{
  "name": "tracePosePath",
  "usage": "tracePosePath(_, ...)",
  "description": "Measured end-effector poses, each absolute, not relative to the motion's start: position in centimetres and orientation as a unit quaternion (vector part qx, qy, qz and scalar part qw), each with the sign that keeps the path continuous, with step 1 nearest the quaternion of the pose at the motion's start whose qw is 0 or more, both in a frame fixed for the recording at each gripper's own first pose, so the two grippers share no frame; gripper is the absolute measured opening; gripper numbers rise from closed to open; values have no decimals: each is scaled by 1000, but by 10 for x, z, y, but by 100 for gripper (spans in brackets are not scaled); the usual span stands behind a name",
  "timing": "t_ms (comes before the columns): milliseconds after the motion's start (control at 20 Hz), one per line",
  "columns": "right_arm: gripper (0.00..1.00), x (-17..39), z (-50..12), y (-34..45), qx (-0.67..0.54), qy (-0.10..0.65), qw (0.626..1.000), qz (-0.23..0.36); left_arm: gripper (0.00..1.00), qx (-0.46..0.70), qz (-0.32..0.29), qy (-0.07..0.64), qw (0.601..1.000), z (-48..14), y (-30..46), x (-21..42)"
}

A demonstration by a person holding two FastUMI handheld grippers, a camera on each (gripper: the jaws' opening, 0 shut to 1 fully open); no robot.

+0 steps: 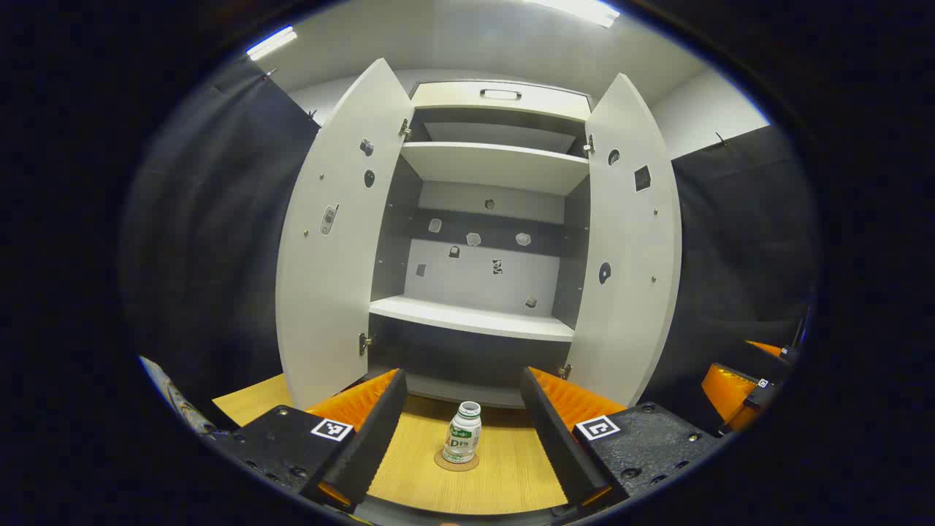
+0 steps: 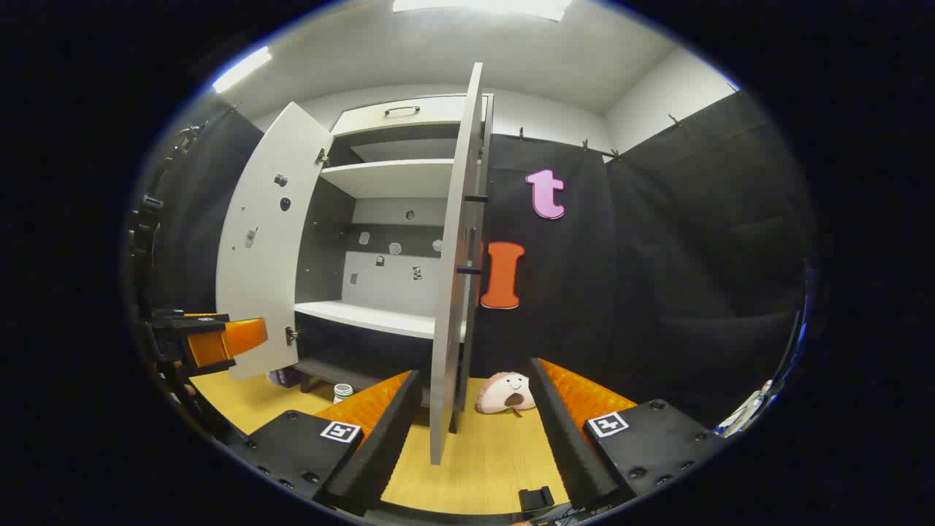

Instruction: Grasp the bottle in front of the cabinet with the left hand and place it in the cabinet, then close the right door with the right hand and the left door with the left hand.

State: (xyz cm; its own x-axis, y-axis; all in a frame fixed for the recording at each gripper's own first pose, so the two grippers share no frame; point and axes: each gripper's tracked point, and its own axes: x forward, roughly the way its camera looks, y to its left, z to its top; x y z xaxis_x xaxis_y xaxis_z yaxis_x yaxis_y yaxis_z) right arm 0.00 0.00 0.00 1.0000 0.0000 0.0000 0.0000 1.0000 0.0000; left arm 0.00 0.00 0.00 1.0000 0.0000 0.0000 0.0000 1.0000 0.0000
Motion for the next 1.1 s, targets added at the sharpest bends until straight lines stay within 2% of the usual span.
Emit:
tracePosePath(150, 97, 7, -4, 1, 5, 3, 998, 57, 95, 17, 37, -26, 999, 8, -13, -17)
tracePosePath(200, 97, 11, -8, -2, 0, 9, 998, 63, 93, 27, 46, -26, 998, 5, -16, -20)
tracePosePath(300, 97, 15, -18, -10, 7, 16, 998, 60, 95, 37, 32, -25, 998, -4, -28, -23)
tracePosePath(750, 97, 1, -44, -6, 33, 0, 999, -41, 96, 34, -31, 23, 999, -59, 20, -5)
tracePosePath(1000, 97, -18, -47, 9, 44, 13, 992, -116, 96, 40, -75, 37, 996, -68, 47, 17)
tracePosePath(1100, 97, -27, -39, 23, 39, 16, 991, -127, 96, 40, -93, 35, 994, -68, 50, 29)
